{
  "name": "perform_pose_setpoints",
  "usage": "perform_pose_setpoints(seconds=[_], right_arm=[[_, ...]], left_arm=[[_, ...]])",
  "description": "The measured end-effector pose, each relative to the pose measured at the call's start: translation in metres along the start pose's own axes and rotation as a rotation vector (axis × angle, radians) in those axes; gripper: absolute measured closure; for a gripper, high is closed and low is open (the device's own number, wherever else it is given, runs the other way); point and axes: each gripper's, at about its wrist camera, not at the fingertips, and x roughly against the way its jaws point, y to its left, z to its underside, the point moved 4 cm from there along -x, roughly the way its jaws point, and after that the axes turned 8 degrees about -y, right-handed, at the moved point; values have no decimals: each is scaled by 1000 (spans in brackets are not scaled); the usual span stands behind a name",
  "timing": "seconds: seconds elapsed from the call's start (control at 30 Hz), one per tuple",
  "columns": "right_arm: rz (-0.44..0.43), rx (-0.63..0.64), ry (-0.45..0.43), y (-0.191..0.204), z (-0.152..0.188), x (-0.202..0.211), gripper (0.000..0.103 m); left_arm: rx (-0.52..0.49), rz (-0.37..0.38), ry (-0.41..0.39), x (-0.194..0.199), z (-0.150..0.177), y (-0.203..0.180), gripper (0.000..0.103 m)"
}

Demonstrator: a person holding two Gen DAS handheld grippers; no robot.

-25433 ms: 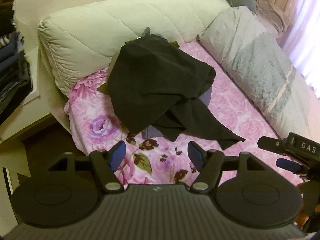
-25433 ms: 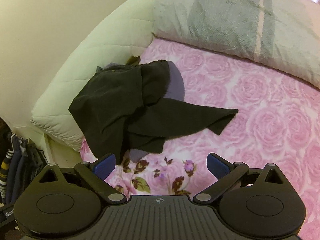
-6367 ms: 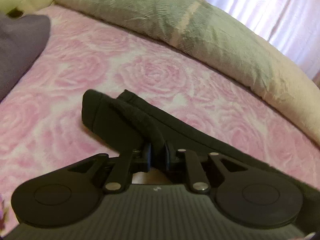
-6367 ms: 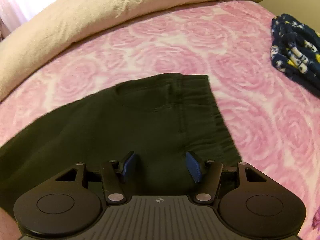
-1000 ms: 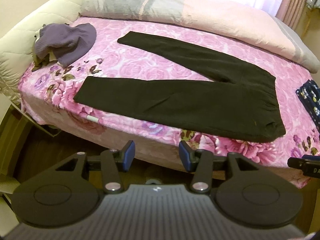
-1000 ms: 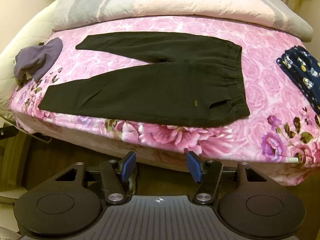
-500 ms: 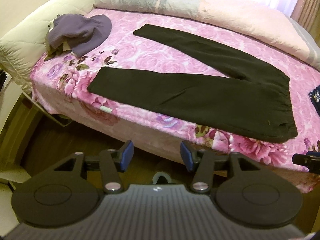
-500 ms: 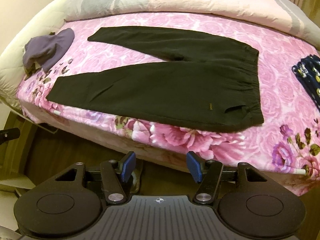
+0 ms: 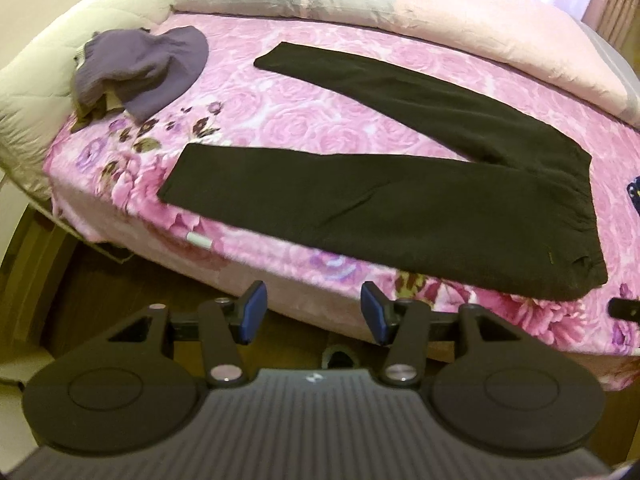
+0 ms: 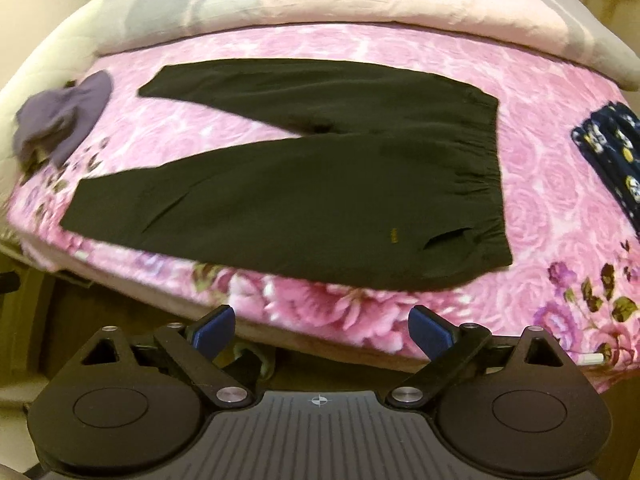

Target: Fold clothes

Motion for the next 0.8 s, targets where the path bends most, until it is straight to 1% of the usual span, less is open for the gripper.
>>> perform_pose_setpoints(seconds=[0.07, 0.2, 0.3, 0.43, 0.57, 0.63, 0.73, 0.8], right_arm=[[17, -32, 5, -8, -10, -7, 7], [52, -87, 24, -18, -34, -26, 7], [88, -131, 29, -19, -58, -37, 7], [154, -192, 6, -20, -90, -42, 7], [218, -262, 3, -25, -110, -49, 7], [246, -299, 10, -28, -117, -54, 7], [277, -340, 23, -32, -119, -61, 7], [297, -364, 34, -34, -120, -65, 7]], left_arm=[[-17, -2, 17, -18, -14, 4, 55], [-58, 32, 28, -52, -52, 4, 55], [-113, 100, 27, -78, -92, -7, 55], [-211, 198, 14, -110, -144, -27, 55], [-293, 287, -2, -137, -184, -62, 55], [-325, 331, -1, -150, -199, -74, 55], [-379, 386, 4, -167, -211, -88, 55], [-404, 403, 15, -178, -216, -94, 55]])
